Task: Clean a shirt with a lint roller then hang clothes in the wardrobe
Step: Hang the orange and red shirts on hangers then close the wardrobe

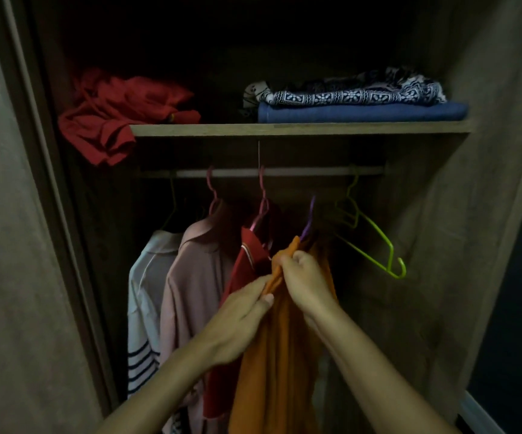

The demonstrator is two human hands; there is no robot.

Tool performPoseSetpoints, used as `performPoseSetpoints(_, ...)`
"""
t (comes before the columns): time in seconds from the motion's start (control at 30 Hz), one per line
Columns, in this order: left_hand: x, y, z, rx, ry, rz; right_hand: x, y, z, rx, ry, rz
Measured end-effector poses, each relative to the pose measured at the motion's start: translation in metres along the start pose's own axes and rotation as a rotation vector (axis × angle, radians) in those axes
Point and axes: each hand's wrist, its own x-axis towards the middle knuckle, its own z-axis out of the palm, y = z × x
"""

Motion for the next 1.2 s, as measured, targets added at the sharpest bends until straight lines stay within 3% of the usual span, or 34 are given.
performPoseSetpoints(0.07,0.013,-0.006,-0.006,0.061,0.065,0.075,0.020,-0.016,-0.010,-0.007,0.063,-0.018)
performPoseSetpoints(0.17,0.041,-0.027,-0.013,0.259,0.238,0.033,0.052,-0.042,-0.020,-0.009,0.093,-0.041)
performPoseSetpoints(0.3,0.070,-0.056,-0.012,0.410,0.171,-0.132,0.089,-0.064,-0.026,-0.099,0.044,0.016)
performPoseSetpoints(0.5,0.074,-0.079,-0.003,0.380,0.118,-0.177,0.104,-0.068,-0.026,-0.179,-0.052,0.070)
performPoseSetpoints(0.63,0.071,-0.087,0.001,0.413,0.098,-0.178,0.109,-0.043,-0.023,-0.257,-0.143,0.123)
performPoseSetpoints(0.83,0.062,-0.088,0.010,0.370,0.167,-0.177,0.064,0.000,-0.013,-0.513,0.045,-0.048)
performPoseSetpoints(1.03,0.017,-0.106,0.035,0.276,0.180,-0.232,-0.017,0.121,0.012,-0.587,-0.141,0.159)
performPoseSetpoints(1.2,-0.012,-0.111,0.048,0.233,0.261,-0.216,-0.037,0.159,0.008,-0.713,-0.123,0.106)
